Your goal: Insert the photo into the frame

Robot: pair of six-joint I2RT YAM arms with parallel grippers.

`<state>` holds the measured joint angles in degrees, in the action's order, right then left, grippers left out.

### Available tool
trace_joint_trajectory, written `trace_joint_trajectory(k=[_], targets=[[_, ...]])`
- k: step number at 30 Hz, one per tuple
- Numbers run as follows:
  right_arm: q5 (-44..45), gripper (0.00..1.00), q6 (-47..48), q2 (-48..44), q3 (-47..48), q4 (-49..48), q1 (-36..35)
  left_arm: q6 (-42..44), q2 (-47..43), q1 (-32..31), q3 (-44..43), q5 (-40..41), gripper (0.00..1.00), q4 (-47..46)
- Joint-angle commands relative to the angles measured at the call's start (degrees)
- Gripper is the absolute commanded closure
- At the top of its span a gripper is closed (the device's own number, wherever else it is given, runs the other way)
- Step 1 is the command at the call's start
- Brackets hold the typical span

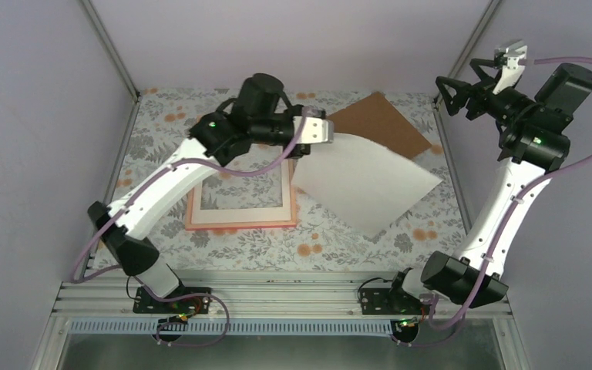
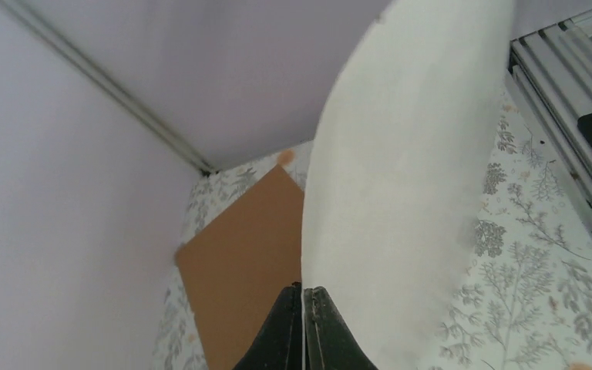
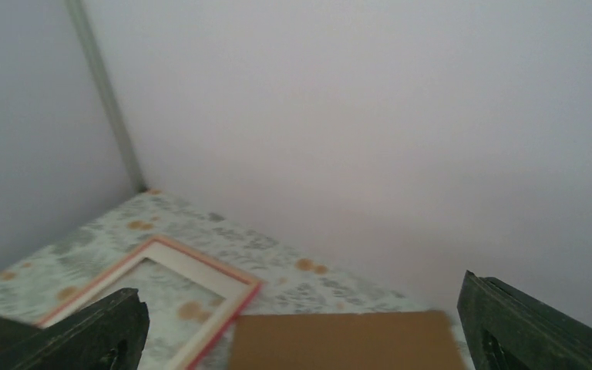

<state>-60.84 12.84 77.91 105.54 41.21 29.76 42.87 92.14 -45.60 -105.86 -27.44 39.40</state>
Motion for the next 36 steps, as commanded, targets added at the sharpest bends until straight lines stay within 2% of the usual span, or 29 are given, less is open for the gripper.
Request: trace_joint_trajectory(k=[1,3,6,9,12,15,19,25,32,36], targets=[[-15.19,0.00,-2.12,-0.81,-7.94,-2.96,0.48,-4.68,-4.49,4.80,-1.52,-1.01,0.98,7.88],[-19.54,0.00,-1.74,-2.21,-12.98,-3.94,0.32,-6.59,-4.83,8.63,-1.71,-0.50,0.98,8.96],[-21.44,0.00,2.02,-4.91,-19.98,-4.41,-0.61,-8.61,-4.97,14.25,-2.28,-2.55,0.98,9.55],[-20.27,0.00,9.80,-8.04,-24.68,-1.59,-2.12,-9.58,-5.08,16.48,-3.25,-3.36,0.98,9.71],[-16.94,0.00,22.13,-9.03,-26.19,6.18,-5.40,-9.95,-5.08,17.99,-4.30,-4.00,0.98,10.07],[-12.94,0.00,27.55,-9.17,-29.97,7.90,-10.65,-10.26,-5.33,19.12,-5.19,-5.29,0.98,10.23],[-9.26,0.00,24.82,-9.69,-36.02,0.06,-17.04,-10.13,-5.19,20.28,-6.64,-6.81,0.98,11.08],[-2.76,0.00,18.58,-8.63,-37.64,-11.99,-20.61,-8.77,-5.71,21.11,-9.20,-8.24,0.98,14.00],[-3.08,0.00,16.01,-6.77,-37.75,-14.00,-22.80,-8.88,-6.74,21.96,-13.99,-9.00,0.98,19.68],[-2.26,0.00,15.55,-7.13,-38.70,-15.60,-26.68,-9.55,-7.50,21.96,-15.31,-9.40,0.98,21.75]])
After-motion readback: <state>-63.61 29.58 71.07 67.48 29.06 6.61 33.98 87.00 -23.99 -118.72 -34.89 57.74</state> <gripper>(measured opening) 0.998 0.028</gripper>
